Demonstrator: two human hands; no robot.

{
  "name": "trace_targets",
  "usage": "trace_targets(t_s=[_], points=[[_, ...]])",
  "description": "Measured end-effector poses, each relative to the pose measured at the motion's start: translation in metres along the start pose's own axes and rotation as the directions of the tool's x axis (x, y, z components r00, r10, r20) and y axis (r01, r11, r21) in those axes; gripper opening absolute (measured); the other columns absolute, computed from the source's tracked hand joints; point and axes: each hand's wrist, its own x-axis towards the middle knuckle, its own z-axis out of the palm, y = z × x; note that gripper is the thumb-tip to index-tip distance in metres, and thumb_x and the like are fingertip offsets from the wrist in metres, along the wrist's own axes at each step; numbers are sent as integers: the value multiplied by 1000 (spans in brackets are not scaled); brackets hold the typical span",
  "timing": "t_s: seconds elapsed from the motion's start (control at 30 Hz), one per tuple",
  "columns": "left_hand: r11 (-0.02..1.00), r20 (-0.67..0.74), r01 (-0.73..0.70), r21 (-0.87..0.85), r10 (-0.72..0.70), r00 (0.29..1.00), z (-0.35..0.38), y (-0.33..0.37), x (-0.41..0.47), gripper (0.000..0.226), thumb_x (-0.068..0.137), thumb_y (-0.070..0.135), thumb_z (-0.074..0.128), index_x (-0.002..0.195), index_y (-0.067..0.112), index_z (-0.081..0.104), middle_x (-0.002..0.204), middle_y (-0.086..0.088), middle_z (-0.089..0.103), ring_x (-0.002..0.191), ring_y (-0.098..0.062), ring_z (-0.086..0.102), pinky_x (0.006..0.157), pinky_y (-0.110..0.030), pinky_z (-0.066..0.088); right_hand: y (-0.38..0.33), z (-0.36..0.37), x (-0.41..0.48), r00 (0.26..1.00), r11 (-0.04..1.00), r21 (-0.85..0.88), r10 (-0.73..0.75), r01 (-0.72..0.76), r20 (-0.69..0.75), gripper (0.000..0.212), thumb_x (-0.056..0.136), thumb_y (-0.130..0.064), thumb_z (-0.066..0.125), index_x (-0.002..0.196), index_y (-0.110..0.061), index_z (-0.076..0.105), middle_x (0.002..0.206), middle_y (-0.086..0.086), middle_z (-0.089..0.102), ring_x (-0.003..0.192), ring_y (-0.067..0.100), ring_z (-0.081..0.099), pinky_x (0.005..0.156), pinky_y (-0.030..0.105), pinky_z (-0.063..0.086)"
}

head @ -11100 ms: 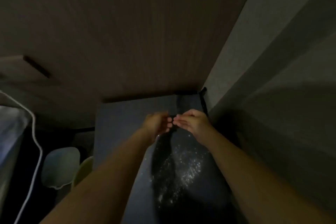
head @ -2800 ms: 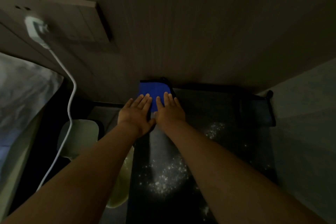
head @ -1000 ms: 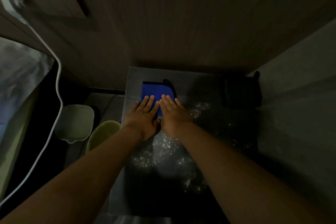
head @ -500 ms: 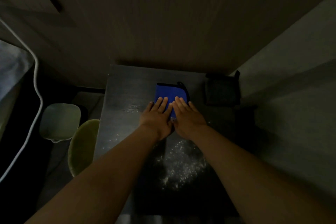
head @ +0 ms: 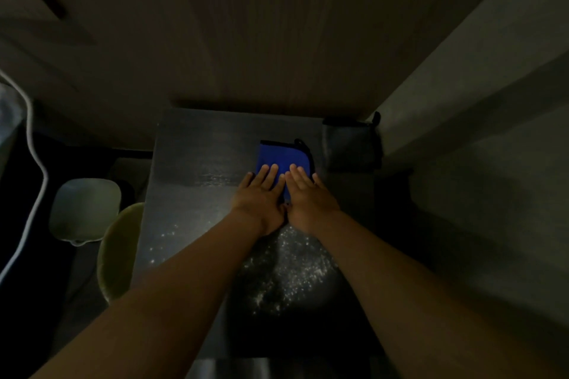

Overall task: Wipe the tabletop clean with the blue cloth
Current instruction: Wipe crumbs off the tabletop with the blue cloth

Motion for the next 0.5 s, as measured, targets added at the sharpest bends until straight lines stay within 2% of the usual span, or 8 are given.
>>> trace_targets(t_s=[0.17,0.5], points=[[1000,21,-27,-7,27,999,8,12,-12,66,99,48,20,153,21,-8,159,-2,-17,147,-17,-15,120,-39,-4,8,15,-17,999,1000,10,-13,14,-34,70,101,-36,35,154,-13,-5,162,5,-14,149,18,-13,122,38,-5],[999,58,-25,-48,28,998,13,34,-20,64,100,46,20,153,21,-7,159,-3,-17,147,-17,-16,121,-39,-5,17,26,-32,999,996,-88,-3,-1,-44,68,102,-36,32,154,-11,-4,162,8,-12,149,19,-11,122,39,-5]])
